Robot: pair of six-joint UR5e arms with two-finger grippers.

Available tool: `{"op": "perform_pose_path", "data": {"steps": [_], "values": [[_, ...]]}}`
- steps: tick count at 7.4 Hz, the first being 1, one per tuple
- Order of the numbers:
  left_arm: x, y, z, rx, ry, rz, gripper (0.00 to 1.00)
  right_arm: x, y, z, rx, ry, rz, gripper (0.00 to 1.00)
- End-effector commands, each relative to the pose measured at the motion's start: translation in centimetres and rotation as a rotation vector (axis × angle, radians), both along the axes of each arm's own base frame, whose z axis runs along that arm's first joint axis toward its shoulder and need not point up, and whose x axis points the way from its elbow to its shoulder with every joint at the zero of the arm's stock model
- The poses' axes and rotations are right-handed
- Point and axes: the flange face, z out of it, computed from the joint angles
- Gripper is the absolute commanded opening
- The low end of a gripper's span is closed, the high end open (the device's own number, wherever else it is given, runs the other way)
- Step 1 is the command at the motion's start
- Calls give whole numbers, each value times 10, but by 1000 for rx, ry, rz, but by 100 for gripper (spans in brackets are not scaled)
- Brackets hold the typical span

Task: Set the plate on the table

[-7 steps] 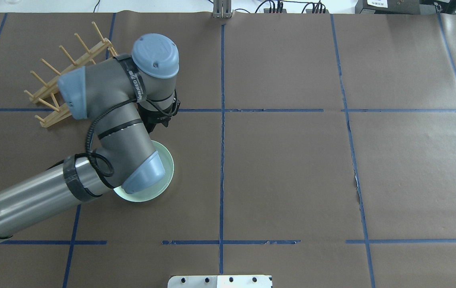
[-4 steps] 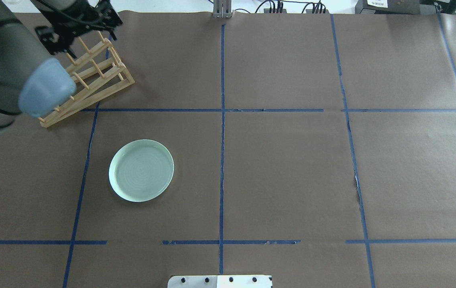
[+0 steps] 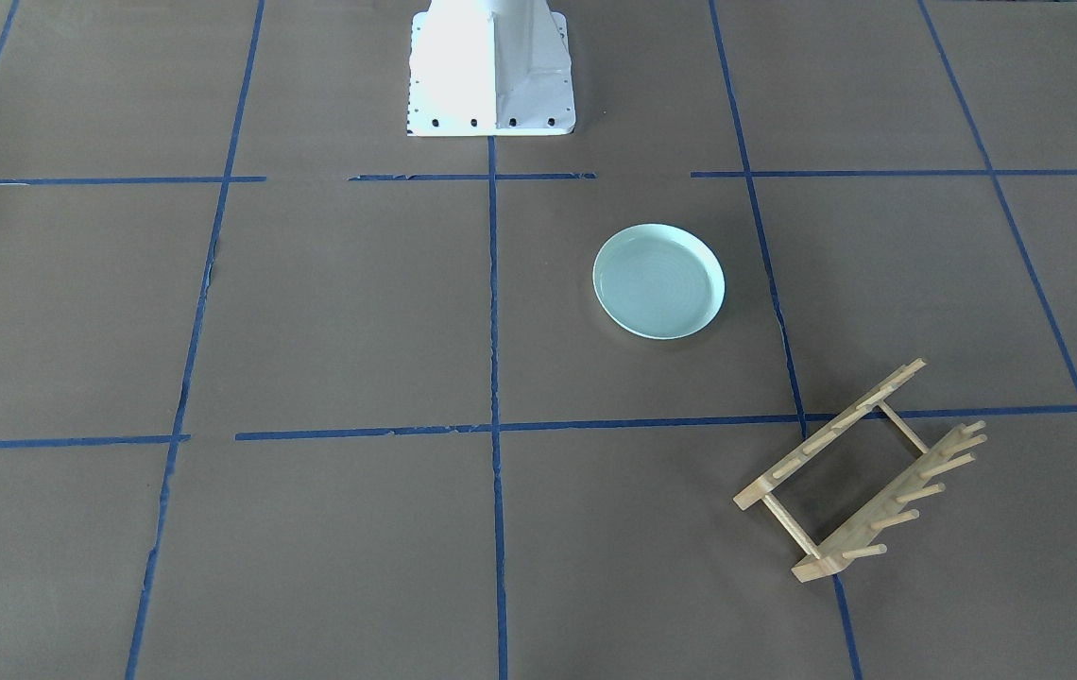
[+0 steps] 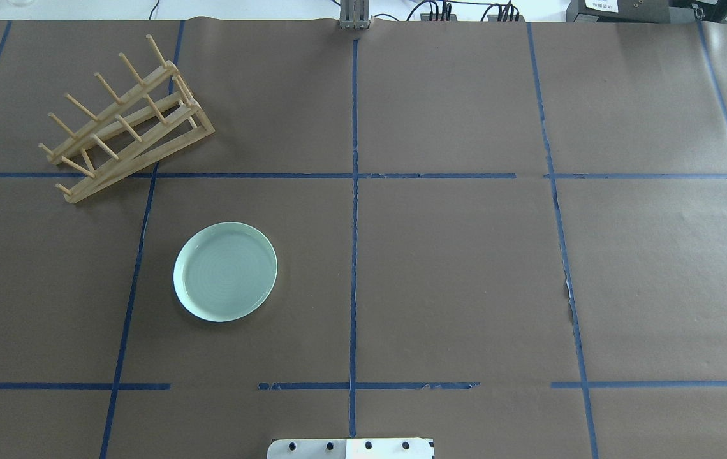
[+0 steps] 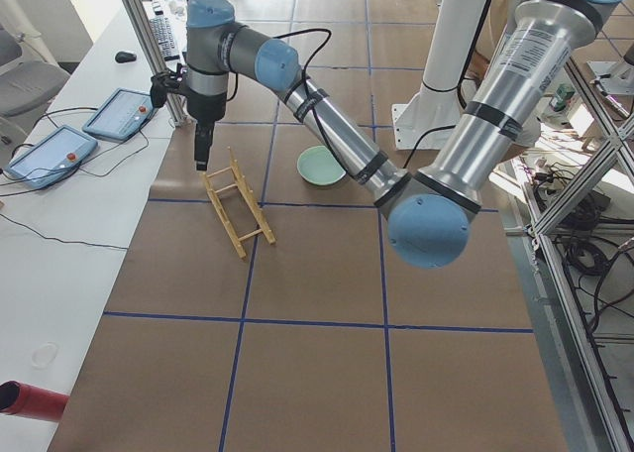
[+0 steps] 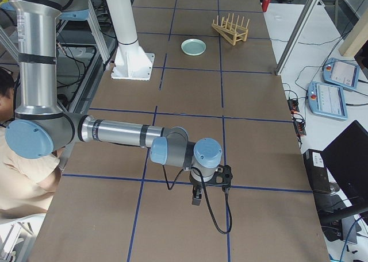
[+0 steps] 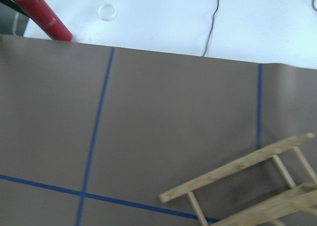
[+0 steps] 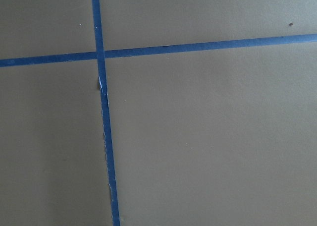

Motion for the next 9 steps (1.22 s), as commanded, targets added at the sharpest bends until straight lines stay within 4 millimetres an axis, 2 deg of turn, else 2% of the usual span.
{"op": "perform_pose_path", "data": {"steps": [1,2,3,4,5,7,9], "values": [[-81,54,99,-39,50,30,100,0,0,0,-1,0,0,100],[-69,86,140,-72,158,19,100,0,0,0,1,0,0,100],[-55,111,193,-147,276,17,100,0,0,0,-1,0,0,100],[-54,115,204,-103,267,21,100,0,0,0,1,0,0,100],[-49,122,224,-64,265,30,100,0,0,0,-1,0,0,100],[-45,140,248,-65,265,30,100,0,0,0,-1,0,0,100],[-45,134,239,-47,262,33,100,0,0,0,-1,0,0,100]]}}
